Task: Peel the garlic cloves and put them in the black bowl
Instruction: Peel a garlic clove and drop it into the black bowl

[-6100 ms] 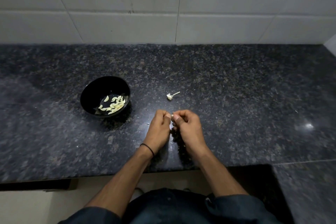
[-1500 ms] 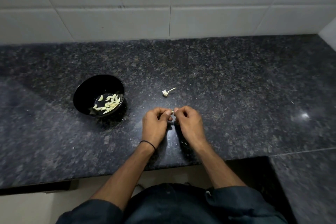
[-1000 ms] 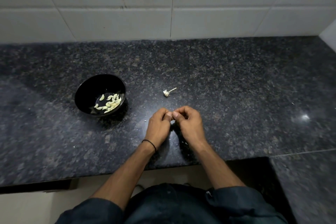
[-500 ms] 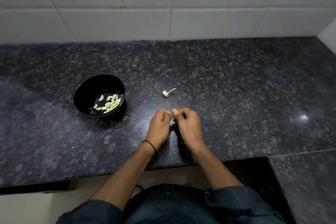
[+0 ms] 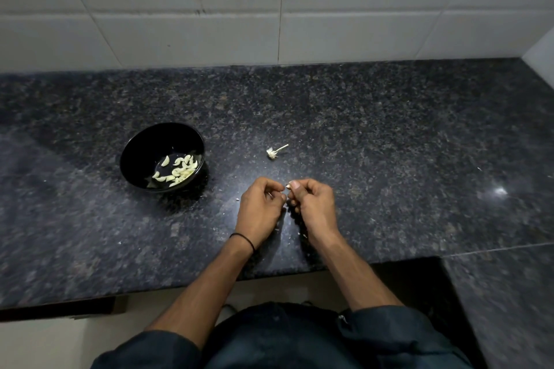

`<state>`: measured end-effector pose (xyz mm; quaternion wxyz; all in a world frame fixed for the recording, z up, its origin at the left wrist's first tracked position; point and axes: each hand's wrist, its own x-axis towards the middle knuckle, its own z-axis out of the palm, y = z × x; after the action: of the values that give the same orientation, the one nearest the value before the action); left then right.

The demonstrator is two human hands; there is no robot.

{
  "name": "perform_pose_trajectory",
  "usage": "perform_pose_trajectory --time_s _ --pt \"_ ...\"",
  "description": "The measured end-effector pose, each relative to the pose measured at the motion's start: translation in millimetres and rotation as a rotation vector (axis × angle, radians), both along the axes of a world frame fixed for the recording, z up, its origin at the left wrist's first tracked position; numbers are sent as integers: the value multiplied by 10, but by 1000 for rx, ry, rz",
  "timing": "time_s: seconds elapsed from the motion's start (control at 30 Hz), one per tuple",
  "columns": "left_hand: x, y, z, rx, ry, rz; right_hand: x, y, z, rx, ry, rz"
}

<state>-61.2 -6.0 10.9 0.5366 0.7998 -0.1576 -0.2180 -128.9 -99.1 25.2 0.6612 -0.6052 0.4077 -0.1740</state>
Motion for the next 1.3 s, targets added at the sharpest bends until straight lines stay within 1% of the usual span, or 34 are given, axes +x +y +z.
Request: perform_pose_trajectory --time_s 0.1,0.23,0.33,0.4,0.5,0.57,0.67,0.9,1.1,1.23,1.3 --pt "-1 25 50 50 -152 -51 -28 -8 -3 -38 -2 6" --pt "-9 58 91 42 -297 -76 -51 -3 -25 -150 44 41" --pt "9 64 94 25 -353 -72 -57 5 -27 -217 67 57" --pt "31 68 64 26 -345 -69 -55 5 -30 -238 76 74" --pt "55 92 5 11 -230 -40 -51 -9 -62 -221 80 84" --pt "73 115 -19 35 -205 -6 -62 -32 -83 -242 101 82" --pt "127 139 -20 48 -205 35 -92 -69 -69 -360 148 103" --pt "324 50 -4 136 -309 31 -44 -117 12 -660 183 213" --pt "486 -18 -93 269 -411 -42 34 -75 -167 -943 249 420" --pt "520 11 -83 261 -406 -60 -143 33 -291 -1108 221 493" --pt "509 62 -70 233 -402 -59 -227 39 -312 -1125 187 540"
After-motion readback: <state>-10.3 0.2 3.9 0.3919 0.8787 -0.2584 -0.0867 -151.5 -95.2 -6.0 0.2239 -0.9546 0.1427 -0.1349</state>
